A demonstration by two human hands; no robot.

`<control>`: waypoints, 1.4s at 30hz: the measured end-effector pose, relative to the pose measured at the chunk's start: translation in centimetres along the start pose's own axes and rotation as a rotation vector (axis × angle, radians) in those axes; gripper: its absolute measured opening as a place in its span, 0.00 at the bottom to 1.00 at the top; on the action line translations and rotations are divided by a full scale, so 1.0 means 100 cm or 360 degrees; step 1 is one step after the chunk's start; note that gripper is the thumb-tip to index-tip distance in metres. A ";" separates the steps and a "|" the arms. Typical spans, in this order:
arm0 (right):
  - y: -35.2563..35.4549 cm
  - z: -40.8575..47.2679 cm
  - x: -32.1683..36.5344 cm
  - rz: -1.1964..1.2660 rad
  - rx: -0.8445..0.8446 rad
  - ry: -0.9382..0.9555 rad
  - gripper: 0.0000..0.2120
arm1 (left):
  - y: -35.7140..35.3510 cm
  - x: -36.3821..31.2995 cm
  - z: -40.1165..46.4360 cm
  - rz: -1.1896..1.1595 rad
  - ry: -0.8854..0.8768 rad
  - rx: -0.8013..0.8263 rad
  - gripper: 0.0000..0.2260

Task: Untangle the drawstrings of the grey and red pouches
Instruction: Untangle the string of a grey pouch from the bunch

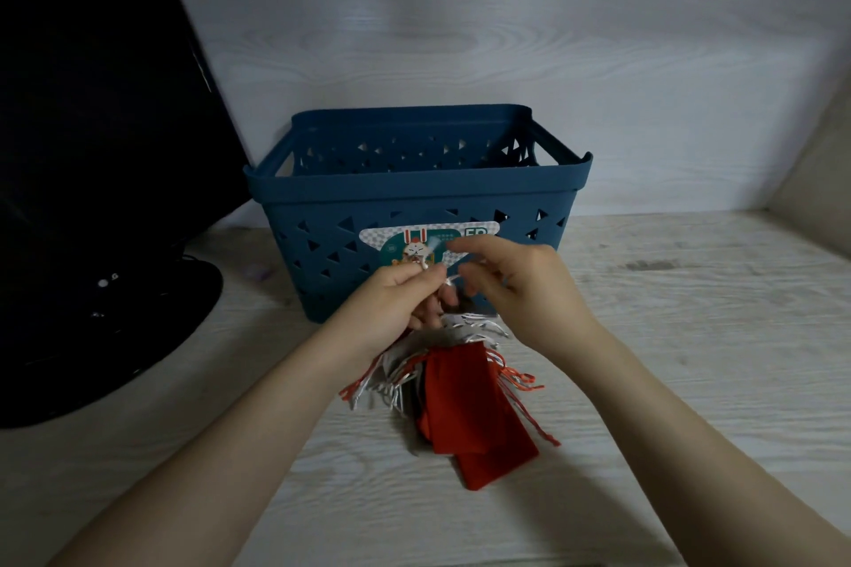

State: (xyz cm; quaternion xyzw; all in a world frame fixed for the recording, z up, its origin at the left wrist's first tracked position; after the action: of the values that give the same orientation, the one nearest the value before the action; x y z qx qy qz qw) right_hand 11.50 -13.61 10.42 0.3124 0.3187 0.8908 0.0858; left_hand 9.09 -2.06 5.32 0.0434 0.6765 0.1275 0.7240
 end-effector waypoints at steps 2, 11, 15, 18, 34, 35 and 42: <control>0.000 -0.003 0.000 -0.0060 -0.0038 -0.0034 0.16 | 0.002 0.002 0.001 -0.0089 0.0023 -0.0054 0.13; -0.012 -0.016 0.013 0.0028 0.0100 0.0050 0.17 | -0.003 0.006 -0.004 -0.0371 0.0030 0.0014 0.07; -0.011 -0.013 -0.003 0.0366 0.0253 -0.0209 0.07 | 0.004 -0.003 -0.005 -0.0276 -0.0072 0.0000 0.05; -0.011 -0.011 -0.012 0.0583 0.0257 -0.0320 0.13 | 0.008 -0.010 -0.004 -0.0158 -0.0170 -0.0039 0.04; -0.003 -0.008 -0.015 0.0188 0.0161 -0.0420 0.05 | 0.012 -0.032 -0.014 0.0381 -0.0659 -0.0383 0.12; -0.002 -0.008 -0.015 0.0207 0.0145 -0.0442 0.05 | 0.012 -0.036 -0.016 0.0431 -0.0730 -0.0420 0.12; 0.000 -0.013 -0.010 0.0283 0.0082 -0.0488 0.06 | 0.007 -0.054 -0.023 0.0773 -0.0943 -0.0524 0.02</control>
State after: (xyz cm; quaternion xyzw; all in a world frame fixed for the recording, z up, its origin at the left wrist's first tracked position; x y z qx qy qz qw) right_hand 11.49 -14.58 9.16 0.4737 0.2958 0.8283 0.0462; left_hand 6.47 -2.92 10.50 0.1202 0.3797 0.3831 0.8335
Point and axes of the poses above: each hand's wrist, its own z-axis towards the middle knuckle, its own y-axis out of the back of the hand, x = y × z, the point moved 8 cm from there along z, towards the middle knuckle, and after that the axes turned 2 degrees about -y, right-handed, at the moved point
